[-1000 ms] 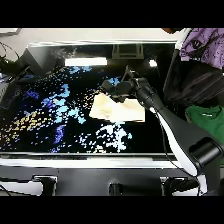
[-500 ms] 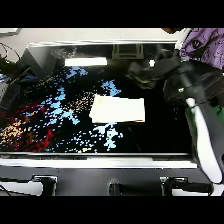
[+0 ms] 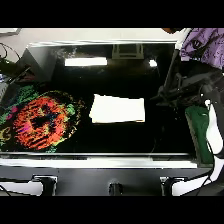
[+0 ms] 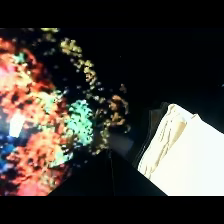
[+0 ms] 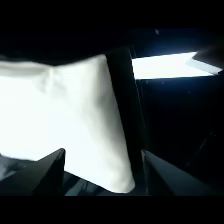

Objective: Fold the clothes and pants, and hang the long-sleeved shirts on hangers.

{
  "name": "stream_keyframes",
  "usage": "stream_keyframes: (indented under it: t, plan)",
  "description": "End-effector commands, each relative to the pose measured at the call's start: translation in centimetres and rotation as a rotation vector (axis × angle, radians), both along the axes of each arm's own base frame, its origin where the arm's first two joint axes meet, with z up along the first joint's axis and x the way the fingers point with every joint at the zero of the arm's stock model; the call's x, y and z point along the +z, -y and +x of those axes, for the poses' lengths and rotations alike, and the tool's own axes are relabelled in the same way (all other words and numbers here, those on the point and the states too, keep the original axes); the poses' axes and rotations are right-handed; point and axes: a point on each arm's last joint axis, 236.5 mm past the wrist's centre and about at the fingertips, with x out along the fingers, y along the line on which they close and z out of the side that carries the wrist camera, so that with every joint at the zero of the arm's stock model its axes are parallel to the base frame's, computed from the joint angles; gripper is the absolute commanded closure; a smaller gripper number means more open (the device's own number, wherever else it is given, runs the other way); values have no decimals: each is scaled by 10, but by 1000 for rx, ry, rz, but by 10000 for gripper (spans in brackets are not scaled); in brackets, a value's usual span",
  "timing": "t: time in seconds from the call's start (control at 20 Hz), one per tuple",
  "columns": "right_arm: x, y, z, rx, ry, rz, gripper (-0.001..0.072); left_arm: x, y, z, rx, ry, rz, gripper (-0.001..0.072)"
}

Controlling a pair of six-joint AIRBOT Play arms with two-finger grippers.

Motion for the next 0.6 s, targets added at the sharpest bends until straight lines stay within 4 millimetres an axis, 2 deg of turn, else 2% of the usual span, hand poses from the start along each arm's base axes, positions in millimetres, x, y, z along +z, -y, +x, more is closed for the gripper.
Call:
stream_keyframes:
  t: [0.0, 0.2, 0.25, 0.3, 0.35, 0.4, 0.45, 0.55]
  plan:
    - [-40, -24, -13, 90, -54, 98, 189, 0, 0, 0, 0, 1, 1, 692]
    - [-64, -56, -14, 142, -72, 92, 207, 0, 0, 0, -1, 1, 1, 692]
    - [-68, -63, -15, 151, -72, 87, 234, 0, 0, 0, -1, 1, 1, 692]
    - [-70, -69, -15, 161, -71, 84, 321, 0, 0, 0, -1, 1, 1, 692]
    - [-71, -74, -14, 173, -60, 78, 446, 0, 0, 0, -1, 1, 1, 692]
    - [-67, -79, -12, 189, -33, 80, 694, 0, 0, 0, -1, 0, 1, 692]
    - [-57, -78, -6, 198, 9, 74, 683, 0, 1, -1, -1, -2, 0, 692]
    - [-26, -61, 18, 152, 93, 21, 684, 0, 5, -1, -9, -5, -1, 692]
